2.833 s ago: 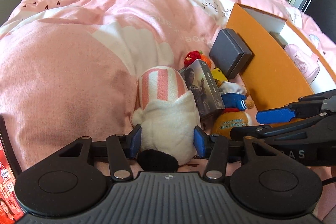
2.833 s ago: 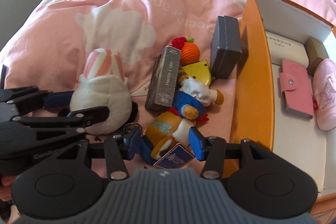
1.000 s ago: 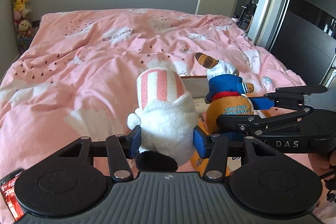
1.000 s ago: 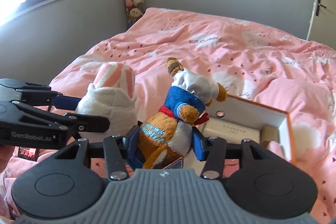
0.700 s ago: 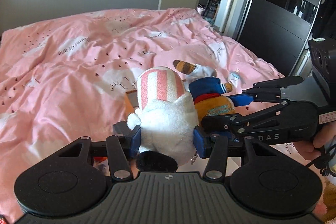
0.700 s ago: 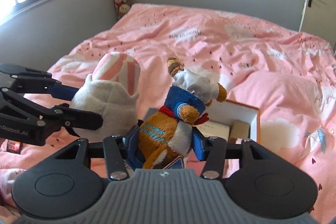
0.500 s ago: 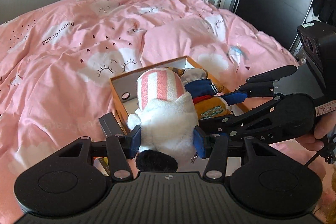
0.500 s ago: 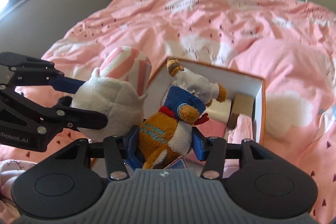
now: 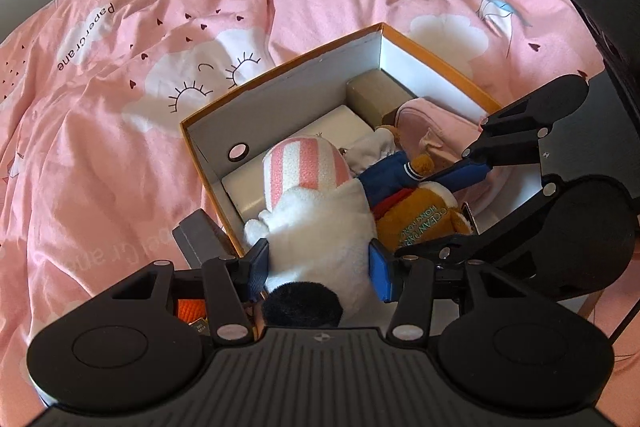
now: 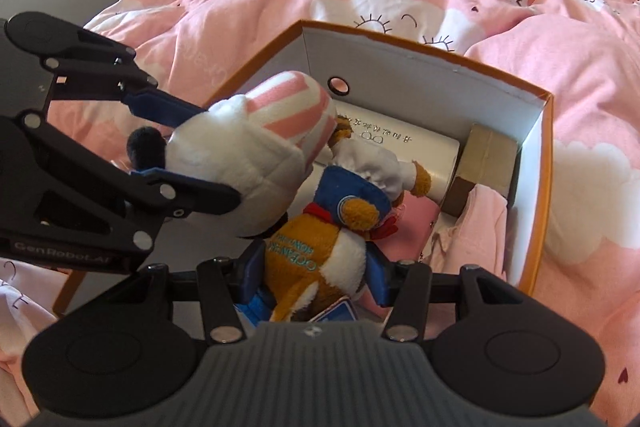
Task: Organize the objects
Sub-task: 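Carry both plushes with both tools into the orange box and lower them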
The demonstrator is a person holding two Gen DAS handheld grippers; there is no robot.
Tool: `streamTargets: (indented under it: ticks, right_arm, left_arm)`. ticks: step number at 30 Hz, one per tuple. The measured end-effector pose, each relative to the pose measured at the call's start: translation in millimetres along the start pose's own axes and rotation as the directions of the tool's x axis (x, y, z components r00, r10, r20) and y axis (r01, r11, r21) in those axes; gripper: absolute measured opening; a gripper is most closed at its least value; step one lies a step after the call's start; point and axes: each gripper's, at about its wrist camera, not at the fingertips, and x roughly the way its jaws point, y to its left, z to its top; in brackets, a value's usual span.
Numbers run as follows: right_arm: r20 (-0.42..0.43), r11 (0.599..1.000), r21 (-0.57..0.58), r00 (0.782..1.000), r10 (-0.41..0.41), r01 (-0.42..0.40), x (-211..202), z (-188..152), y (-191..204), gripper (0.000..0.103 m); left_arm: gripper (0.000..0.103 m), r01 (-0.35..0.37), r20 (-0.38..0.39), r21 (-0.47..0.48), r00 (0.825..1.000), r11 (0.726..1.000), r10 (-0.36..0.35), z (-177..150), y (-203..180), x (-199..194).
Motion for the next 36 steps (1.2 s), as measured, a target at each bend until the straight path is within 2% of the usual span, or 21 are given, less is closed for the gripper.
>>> streamTargets:
  ticks: [3,5,9,13,16,22,24,26,27,28,30,32,36]
  right_arm:
    - [-0.011,1.0,0.003,1.0,0.028,-0.028,9.4,3.8,-2.8,0.054]
    - [-0.018,1.0,-0.012,1.0,0.01,-0.011,14.9,5.5,-2.4,0.054]
    - [-0.015,1.0,-0.004,1.0,0.024,-0.024,19.3,8.3,-6.3,0.054]
    - [-0.007,0.999,0.012,0.999,0.04,-0.04,20.1,8.8,-10.5,0.056]
    - [0.001,0.999,0.013,1.0,0.031,-0.031,16.7,8.9,-10.9,0.059]
    - [0.017,0.999,0.016,0.999,0.027,-0.027,6.0,4.7,-11.9,0.062]
    - [0.017,0.999,0.027,1.0,0.022,-0.023,3.7,2.8,-13.0,0.063]
    - [0.017,0.999,0.035,0.999,0.027,-0.028,1.7,-0.3,-13.9,0.062]
    - [0.017,0.999,0.042,0.999,0.032,-0.032,1.0,-1.9,-14.4,0.061]
    - [0.014,0.998,0.047,0.999,0.033,-0.033,0.9,-3.4,-14.7,0.06]
    - [0.004,0.998,0.058,1.0,0.014,-0.014,2.8,-5.9,-15.2,0.05]
    - [0.005,0.997,0.075,1.0,0.004,-0.005,6.1,-6.3,-16.3,0.049]
    - [0.045,0.998,0.066,0.999,0.004,-0.007,7.7,-2.7,-12.2,0.042]
  left_arm:
    - [0.059,-0.009,-0.044,-0.026,0.999,1.0,0.008,7.3,0.8,9.4]
    - [0.06,-0.012,-0.065,-0.04,0.998,0.999,0.009,10.8,2.0,15.5]
    - [0.061,-0.022,-0.085,-0.057,0.996,0.998,0.017,16.1,4.1,25.4]
    - [0.065,0.0,-0.112,-0.093,0.994,0.996,-0.01,21.7,8.9,29.3]
    - [0.07,0.015,-0.119,-0.105,0.993,0.994,-0.027,24.0,10.5,27.7]
    - [0.07,0.036,-0.111,-0.133,0.992,0.99,-0.051,24.9,15.7,25.2]
    - [0.065,0.04,-0.1,-0.128,0.994,0.991,-0.053,24.7,16.2,24.3]
    - [0.047,0.043,-0.104,-0.105,0.993,0.993,-0.054,23.7,15.7,25.6]
    - [0.044,0.046,-0.103,-0.086,0.993,0.995,-0.055,22.3,14.6,26.1]
    - [0.044,0.052,-0.101,-0.067,0.993,0.996,-0.059,20.9,13.3,26.0]
    - [0.043,0.062,-0.106,-0.041,0.992,0.997,-0.066,17.5,10.5,27.6]
    - [0.039,0.061,-0.11,-0.023,0.992,0.998,-0.063,14.4,8.4,30.6]
    - [0.038,0.046,-0.084,-0.01,0.995,0.999,-0.047,12.2,7.3,32.5]
